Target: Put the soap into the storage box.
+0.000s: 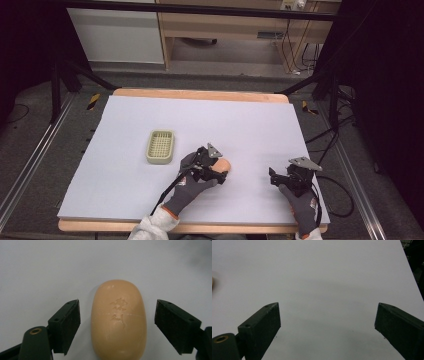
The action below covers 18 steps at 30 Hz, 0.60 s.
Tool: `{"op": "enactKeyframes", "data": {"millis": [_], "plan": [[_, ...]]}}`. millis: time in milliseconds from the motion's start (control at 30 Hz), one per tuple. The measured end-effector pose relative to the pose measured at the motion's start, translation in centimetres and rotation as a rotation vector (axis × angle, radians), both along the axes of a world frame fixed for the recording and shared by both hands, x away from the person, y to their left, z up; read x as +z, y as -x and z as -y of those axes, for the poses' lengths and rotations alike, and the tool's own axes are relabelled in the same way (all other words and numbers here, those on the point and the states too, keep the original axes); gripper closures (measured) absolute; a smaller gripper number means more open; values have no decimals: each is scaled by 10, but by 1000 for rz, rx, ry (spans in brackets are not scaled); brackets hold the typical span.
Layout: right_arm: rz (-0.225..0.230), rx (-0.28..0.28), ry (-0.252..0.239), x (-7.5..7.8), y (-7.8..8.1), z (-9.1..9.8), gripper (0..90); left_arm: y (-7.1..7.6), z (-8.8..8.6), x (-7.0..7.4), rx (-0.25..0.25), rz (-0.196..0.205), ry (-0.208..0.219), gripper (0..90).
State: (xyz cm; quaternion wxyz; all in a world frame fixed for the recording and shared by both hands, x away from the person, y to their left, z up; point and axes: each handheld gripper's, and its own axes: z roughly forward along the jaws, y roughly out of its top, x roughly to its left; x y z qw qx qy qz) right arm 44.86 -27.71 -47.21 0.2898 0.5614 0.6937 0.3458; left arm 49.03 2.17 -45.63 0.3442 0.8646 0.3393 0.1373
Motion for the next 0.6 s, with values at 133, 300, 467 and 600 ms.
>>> {"op": "enactKeyframes", "data": {"millis": [133, 300, 467, 600], "plan": [[0, 1, 0, 0, 0, 0, 68, -4, 3, -7, 7, -12, -16, 208], [-2, -5, -2, 0, 0, 0, 68, -7, 5, -11, 7, -31, -30, 217], [-4, -5, -3, 0, 0, 1, 68, -9, 7, -15, 6, -52, -24, 235], [-7, 1, -6, 0, 0, 0, 68, -10, 8, -17, 1, -56, -30, 246]]}}
